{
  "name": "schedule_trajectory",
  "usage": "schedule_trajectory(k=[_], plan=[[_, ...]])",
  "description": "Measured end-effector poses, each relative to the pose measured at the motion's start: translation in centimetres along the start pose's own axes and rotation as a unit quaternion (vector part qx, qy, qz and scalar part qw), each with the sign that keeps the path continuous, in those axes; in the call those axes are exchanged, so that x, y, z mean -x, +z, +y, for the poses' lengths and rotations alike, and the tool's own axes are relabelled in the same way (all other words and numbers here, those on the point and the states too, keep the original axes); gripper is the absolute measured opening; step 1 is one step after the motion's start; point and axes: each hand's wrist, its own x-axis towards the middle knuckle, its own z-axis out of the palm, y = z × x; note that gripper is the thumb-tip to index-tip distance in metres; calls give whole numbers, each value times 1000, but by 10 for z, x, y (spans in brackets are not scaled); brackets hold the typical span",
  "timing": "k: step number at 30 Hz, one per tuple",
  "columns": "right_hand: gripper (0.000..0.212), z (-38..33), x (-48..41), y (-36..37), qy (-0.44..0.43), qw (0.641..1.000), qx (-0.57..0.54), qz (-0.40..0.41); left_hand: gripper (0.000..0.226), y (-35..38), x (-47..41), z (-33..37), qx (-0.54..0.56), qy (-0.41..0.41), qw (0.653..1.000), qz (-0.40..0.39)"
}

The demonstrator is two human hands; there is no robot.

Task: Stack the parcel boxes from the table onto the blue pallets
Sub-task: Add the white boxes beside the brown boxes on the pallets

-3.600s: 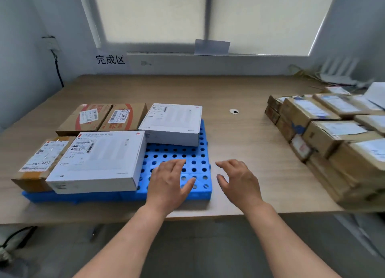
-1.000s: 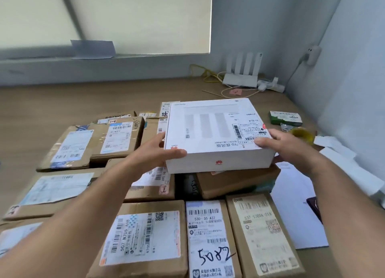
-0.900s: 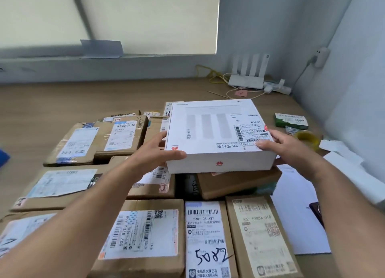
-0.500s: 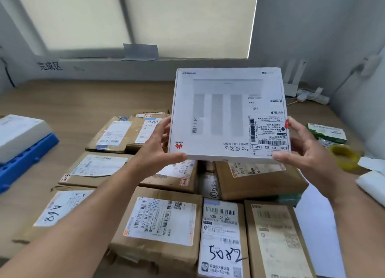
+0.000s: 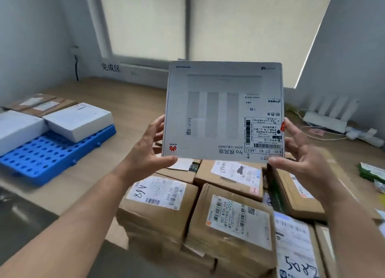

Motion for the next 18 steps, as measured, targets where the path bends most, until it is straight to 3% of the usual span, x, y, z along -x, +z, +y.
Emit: schedule_trajectory(k=[18], plan=[[96,-55,-56,323,-22,989,-42,-138,92,-275,145,-108,-46,-110,987,107]])
